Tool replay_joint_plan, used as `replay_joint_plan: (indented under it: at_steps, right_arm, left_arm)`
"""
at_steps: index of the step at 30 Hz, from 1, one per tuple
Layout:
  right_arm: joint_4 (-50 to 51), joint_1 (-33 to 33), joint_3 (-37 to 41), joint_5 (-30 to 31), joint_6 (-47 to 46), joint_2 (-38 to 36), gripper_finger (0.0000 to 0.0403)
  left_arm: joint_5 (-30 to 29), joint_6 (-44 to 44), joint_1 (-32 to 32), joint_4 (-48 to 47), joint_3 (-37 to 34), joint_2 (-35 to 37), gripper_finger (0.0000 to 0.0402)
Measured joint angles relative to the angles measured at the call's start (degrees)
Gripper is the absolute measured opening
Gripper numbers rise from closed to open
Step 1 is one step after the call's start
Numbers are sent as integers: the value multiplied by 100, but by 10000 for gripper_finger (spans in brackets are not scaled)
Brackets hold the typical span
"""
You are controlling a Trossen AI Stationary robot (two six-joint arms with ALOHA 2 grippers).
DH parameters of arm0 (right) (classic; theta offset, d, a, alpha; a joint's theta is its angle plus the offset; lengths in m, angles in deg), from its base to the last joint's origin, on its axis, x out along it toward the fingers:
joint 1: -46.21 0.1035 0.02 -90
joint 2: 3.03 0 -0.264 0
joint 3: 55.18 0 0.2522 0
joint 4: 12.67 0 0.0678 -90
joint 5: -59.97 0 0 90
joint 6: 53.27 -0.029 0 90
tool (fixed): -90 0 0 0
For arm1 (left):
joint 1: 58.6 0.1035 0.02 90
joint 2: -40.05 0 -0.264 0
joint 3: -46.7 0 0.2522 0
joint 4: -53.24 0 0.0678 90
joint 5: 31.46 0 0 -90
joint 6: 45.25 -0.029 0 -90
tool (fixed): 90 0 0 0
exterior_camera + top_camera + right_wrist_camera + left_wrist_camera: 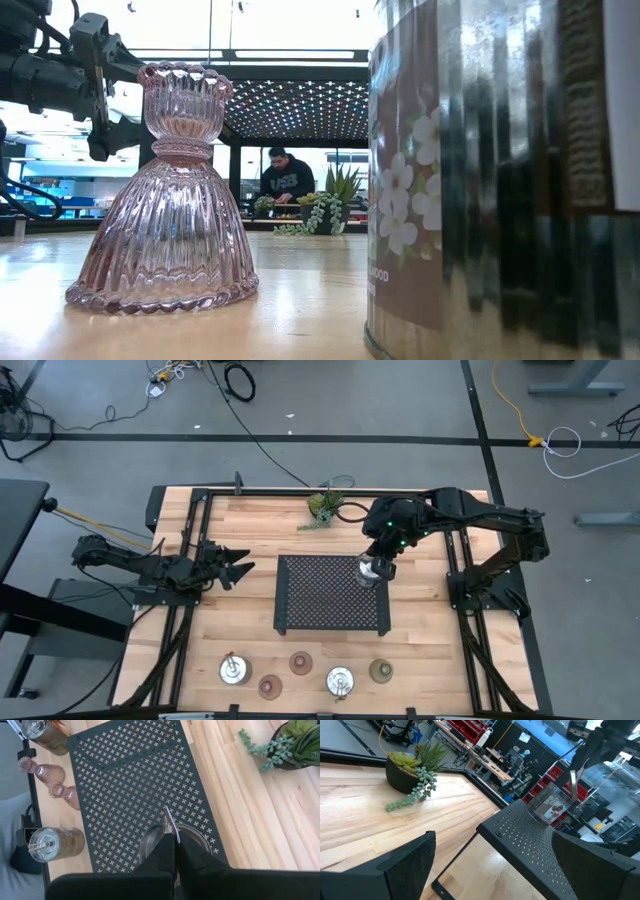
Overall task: Pick & Place candle stick holders
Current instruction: Put the right silver scented candle on the shelf
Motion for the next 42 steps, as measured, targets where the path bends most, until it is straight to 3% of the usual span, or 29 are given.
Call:
replay_joint_plan:
  at_steps: [6,27,35,42]
  right_arm:
    - [77,1,2,9,-2,0,6]
    - [59,17,2,173,0,-2,111]
    - [293,224,71,217,-199,-9,118]
    - [-41,528,769,382,-307,-8,119]
  left_arm:
    - [0,0,0,0,0,-1,399]
    - [0,0,0,0,0,0,399]
    - [0,-2,0,-2,0,0,399]
    - [0,2,0,-2,0,0,399]
